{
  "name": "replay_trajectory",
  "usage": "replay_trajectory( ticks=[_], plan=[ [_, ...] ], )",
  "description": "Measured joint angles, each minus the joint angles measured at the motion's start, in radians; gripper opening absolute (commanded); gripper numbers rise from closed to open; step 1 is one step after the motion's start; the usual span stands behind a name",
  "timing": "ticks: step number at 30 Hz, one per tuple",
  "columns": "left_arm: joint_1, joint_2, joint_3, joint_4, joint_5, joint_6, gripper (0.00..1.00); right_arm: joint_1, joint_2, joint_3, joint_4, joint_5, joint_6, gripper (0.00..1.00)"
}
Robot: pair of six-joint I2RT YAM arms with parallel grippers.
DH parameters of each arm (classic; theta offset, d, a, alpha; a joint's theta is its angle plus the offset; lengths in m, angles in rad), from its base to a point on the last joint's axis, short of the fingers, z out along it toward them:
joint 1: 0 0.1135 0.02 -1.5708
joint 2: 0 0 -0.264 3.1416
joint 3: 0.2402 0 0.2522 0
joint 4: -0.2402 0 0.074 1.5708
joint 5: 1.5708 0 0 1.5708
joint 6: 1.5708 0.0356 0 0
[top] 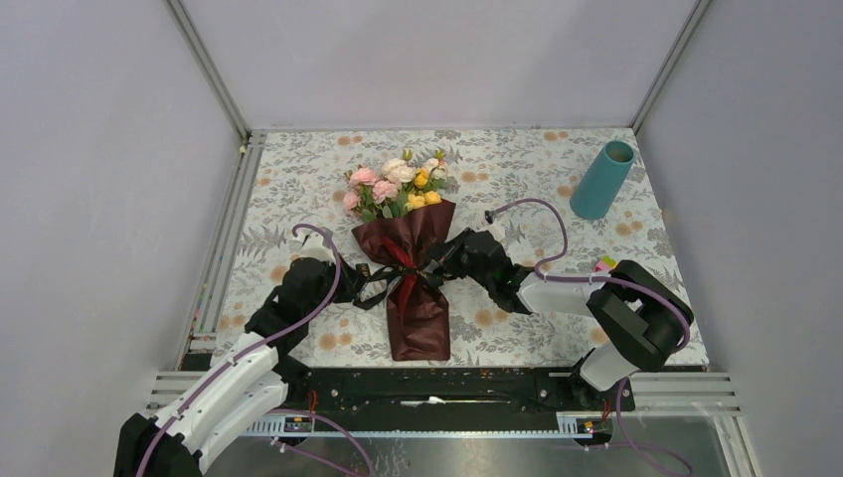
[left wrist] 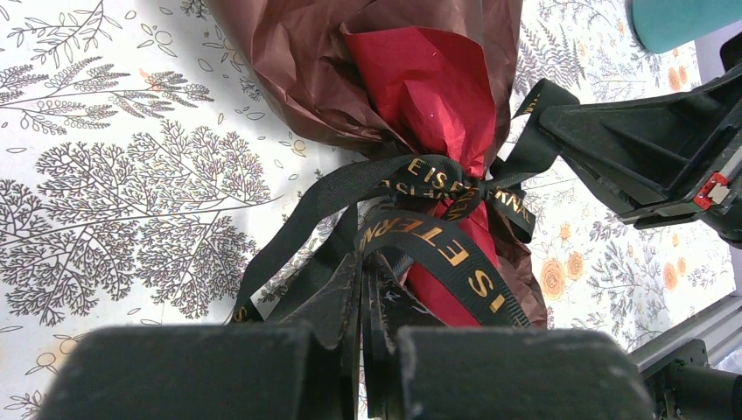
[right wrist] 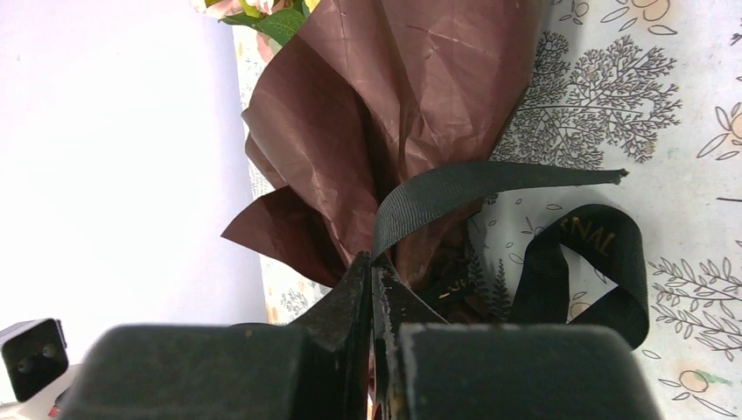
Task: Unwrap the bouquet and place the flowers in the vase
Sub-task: Untie the ribbon from the wrapping paper.
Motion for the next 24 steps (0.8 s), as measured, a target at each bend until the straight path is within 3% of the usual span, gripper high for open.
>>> replay_trajectory(
  ticks=[24],
  plan=[
    [0.026,0.119,0.014,0.005,0.010,0.000,0.00,0.000,-0.096,-0.049,-0.108,0.110,-0.197,0.00]
  ],
)
